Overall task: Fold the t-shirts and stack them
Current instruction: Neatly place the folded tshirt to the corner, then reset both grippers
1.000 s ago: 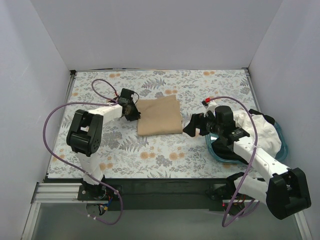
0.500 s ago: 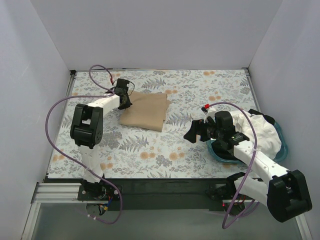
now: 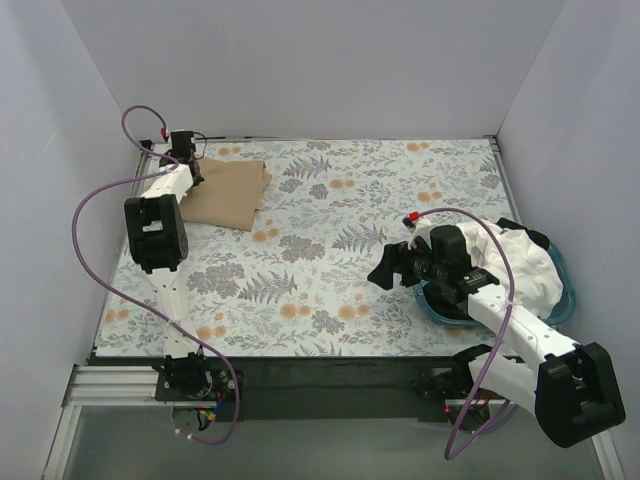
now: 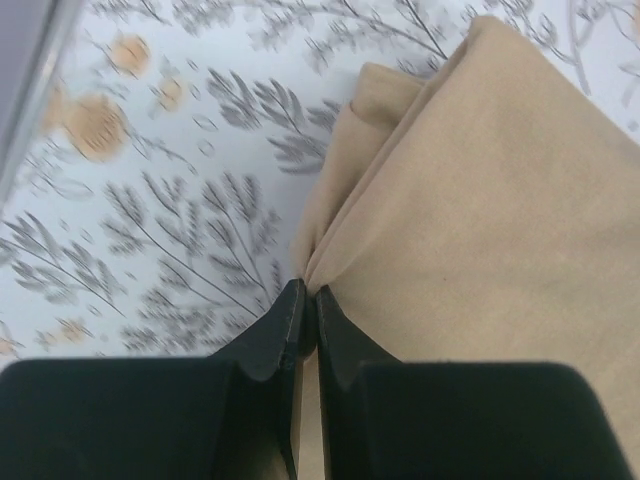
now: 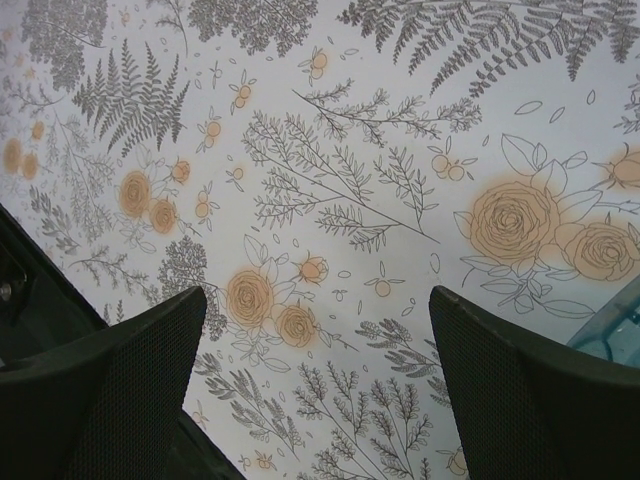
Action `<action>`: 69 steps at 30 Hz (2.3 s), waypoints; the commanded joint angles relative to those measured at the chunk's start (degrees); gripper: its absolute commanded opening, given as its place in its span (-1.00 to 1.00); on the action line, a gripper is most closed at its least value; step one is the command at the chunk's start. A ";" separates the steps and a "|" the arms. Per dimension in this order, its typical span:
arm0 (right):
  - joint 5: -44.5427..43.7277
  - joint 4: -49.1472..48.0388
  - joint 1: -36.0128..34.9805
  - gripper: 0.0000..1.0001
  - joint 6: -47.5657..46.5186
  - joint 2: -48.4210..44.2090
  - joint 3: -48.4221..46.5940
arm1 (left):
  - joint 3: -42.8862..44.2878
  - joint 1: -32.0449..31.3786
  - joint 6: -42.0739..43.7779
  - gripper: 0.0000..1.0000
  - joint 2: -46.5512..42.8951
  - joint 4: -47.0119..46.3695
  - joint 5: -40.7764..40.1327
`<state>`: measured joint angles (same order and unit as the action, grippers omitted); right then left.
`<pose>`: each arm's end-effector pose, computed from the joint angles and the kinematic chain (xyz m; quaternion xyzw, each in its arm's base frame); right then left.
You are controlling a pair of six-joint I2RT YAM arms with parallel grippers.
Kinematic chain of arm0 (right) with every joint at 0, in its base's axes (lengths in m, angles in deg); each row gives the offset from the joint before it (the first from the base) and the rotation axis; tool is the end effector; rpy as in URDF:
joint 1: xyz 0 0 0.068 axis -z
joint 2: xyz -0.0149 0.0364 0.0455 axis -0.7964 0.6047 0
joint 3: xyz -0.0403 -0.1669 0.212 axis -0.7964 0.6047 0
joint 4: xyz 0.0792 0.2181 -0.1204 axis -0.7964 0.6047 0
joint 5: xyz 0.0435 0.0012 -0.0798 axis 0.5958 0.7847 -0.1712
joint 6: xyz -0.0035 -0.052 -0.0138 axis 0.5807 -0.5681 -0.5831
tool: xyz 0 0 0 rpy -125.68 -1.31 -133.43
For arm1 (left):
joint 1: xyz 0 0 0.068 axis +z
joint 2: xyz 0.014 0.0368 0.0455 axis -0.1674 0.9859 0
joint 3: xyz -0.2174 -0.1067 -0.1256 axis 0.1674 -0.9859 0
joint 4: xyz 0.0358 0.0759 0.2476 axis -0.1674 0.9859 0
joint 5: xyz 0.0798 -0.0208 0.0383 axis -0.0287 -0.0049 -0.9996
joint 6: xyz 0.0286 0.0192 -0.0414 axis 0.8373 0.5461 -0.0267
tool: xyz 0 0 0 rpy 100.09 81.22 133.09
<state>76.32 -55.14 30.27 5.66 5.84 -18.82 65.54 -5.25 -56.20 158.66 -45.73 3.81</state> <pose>0.1970 0.0964 0.2167 -0.1424 0.8500 0.3198 0.3936 0.5032 0.0507 0.1724 -0.4626 0.8011 0.0198 0.3794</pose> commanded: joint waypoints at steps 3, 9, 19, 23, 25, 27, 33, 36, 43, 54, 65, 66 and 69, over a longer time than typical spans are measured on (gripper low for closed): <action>-3.26 -1.39 0.11 0.97 -0.56 -0.03 1.59 | 10.95 2.47 9.64 -1.00 4.90 1.63 -6.87; -5.74 0.11 0.11 0.97 -0.21 -2.84 2.38 | 17.73 7.04 7.63 -1.00 7.64 2.26 -4.69; -5.39 0.73 0.11 0.97 0.23 -3.72 0.80 | 20.28 8.89 7.89 -1.00 9.05 -0.03 -9.51; -4.86 0.90 0.11 0.97 0.75 -3.19 0.88 | 21.51 9.85 6.92 -1.00 8.88 -0.03 -9.96; -4.94 0.90 0.11 0.97 1.02 -3.10 0.88 | 20.91 9.94 6.92 -0.79 7.47 0.06 -7.78; -5.12 0.90 0.02 0.97 1.20 -3.10 0.62 | 20.46 9.94 5.96 0.08 5.55 -0.03 -6.71; -6.34 1.25 0.11 0.97 -0.20 -3.81 -0.08 | 20.37 9.59 -0.19 0.73 -0.43 3.22 -5.83; -6.62 1.69 0.11 0.97 -0.91 -3.81 -1.48 | 20.11 7.75 -2.57 0.77 -5.26 5.24 -5.57; -6.88 3.09 0.11 0.97 -2.84 -2.84 -0.61 | 10.45 -6.28 -9.59 0.82 -17.40 5.16 -1.97; -2.04 2.93 0.02 0.97 -4.25 0.50 -1.14 | -21.86 -19.84 -25.05 0.87 -41.72 1.74 1.47; -4.94 -1.64 0.02 0.97 -3.02 -8.02 2.99 | -63.82 -28.11 -36.94 0.90 -76.62 -3.65 -0.20; -4.51 -1.82 -0.06 0.97 -3.02 -8.46 3.60 | -64.44 -28.11 -36.85 0.90 -77.43 -2.68 -0.38; -3.63 -4.37 0.02 0.97 -2.93 -9.52 4.40 | -65.32 -28.11 -36.41 0.91 -80.50 0.58 -2.48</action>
<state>72.50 -55.12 30.27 2.56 -2.49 -15.24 0.82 -33.43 -90.98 81.02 -47.32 4.42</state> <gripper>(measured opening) 0.983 0.950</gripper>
